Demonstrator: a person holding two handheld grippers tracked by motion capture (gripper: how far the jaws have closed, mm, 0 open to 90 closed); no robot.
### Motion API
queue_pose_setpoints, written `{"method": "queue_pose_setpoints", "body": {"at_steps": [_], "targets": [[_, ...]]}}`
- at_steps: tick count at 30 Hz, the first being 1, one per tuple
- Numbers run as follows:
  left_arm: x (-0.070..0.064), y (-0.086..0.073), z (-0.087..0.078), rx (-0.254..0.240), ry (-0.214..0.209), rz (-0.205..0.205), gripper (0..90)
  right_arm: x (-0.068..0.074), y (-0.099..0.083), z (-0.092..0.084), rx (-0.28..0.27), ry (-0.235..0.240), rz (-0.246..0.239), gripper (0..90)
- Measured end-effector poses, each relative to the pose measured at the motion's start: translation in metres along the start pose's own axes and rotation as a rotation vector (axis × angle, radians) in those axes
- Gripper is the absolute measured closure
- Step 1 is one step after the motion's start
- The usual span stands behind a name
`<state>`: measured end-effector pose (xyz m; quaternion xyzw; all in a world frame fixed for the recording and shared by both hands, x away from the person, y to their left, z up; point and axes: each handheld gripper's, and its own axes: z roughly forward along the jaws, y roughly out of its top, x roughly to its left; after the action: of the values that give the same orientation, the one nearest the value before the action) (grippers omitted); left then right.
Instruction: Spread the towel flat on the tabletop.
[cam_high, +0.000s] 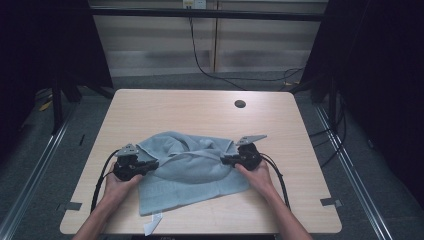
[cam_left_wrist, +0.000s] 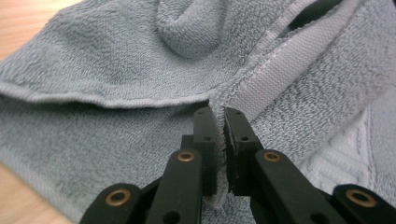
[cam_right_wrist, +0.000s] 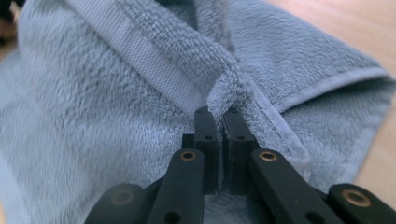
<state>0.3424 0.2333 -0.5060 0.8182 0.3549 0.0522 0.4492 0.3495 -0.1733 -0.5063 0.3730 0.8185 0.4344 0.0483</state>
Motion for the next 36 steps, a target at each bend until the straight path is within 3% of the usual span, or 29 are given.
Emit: {"method": "queue_pose_setpoints", "body": {"at_steps": [1,2,5,8,9,11,12,15,17,18,21,24,26,27,29,32,36], "targets": [[0.0,0.0,0.0,0.0,0.0,0.0,84.4,0.004,-0.004,-0.006,0.015,-0.002,-0.014,86.6],[-0.008,0.0,0.002,0.015,-0.022,0.042,84.3,0.008,-0.008,-0.013,0.028,-0.013,-0.02,86.6],[-0.02,-0.001,0.005,0.023,-0.047,0.059,84.3,0.015,-0.022,-0.026,0.025,-0.003,-0.01,86.6],[-0.025,-0.002,0.006,0.026,-0.07,0.063,84.3,0.02,-0.034,-0.035,0.017,0.007,0.011,86.6],[-0.028,-0.003,0.007,0.027,-0.086,0.063,84.3,0.028,-0.044,-0.045,0.016,0.002,0.008,86.6],[-0.031,-0.004,0.009,0.034,-0.131,0.033,84.3,0.032,-0.048,-0.05,0.017,0.002,0.01,86.6],[-0.033,-0.004,0.01,0.031,-0.134,0.033,84.3,0.035,-0.052,-0.054,0.02,0.001,0.008,86.6],[-0.045,-0.004,0.011,0.049,-0.146,0.079,84.3,0.043,-0.064,-0.066,0.018,-0.007,0.007,86.6],[-0.053,-0.006,0.01,0.061,-0.155,0.091,84.3,0.052,-0.072,-0.075,0.025,-0.006,0.013,86.6],[-0.063,-0.01,0.005,0.078,-0.172,0.112,84.3,0.054,-0.075,-0.078,0.027,-0.002,0.013,86.6],[-0.07,-0.012,-0.001,0.101,-0.192,0.11,84.2,0.06,-0.079,-0.085,0.04,-0.002,0.013,86.6],[-0.077,-0.01,-0.014,0.081,-0.204,0.125,84.6,0.068,-0.078,-0.095,0.026,-0.024,0.004,86.6],[-0.076,-0.005,-0.024,0.026,-0.226,0.095,84.8,0.069,-0.071,-0.105,-0.025,-0.04,0.006,86.6],[-0.074,-0.001,-0.028,0.001,-0.228,0.081,84.9,0.064,-0.06,-0.118,-0.112,-0.043,0.021,86.6],[-0.069,0.01,-0.035,-0.043,-0.22,0.072,85.0,0.061,-0.052,-0.124,-0.144,-0.052,0.02,86.6],[-0.061,0.033,-0.047,-0.128,-0.217,0.048,85.0,0.051,-0.022,-0.141,-0.25,-0.098,0.003,86.6],[-0.058,0.07,-0.067,-0.213,-0.191,0.07,85.0,0.045,0.027,-0.159,-0.379,-0.127,-0.036,86.6]]}}
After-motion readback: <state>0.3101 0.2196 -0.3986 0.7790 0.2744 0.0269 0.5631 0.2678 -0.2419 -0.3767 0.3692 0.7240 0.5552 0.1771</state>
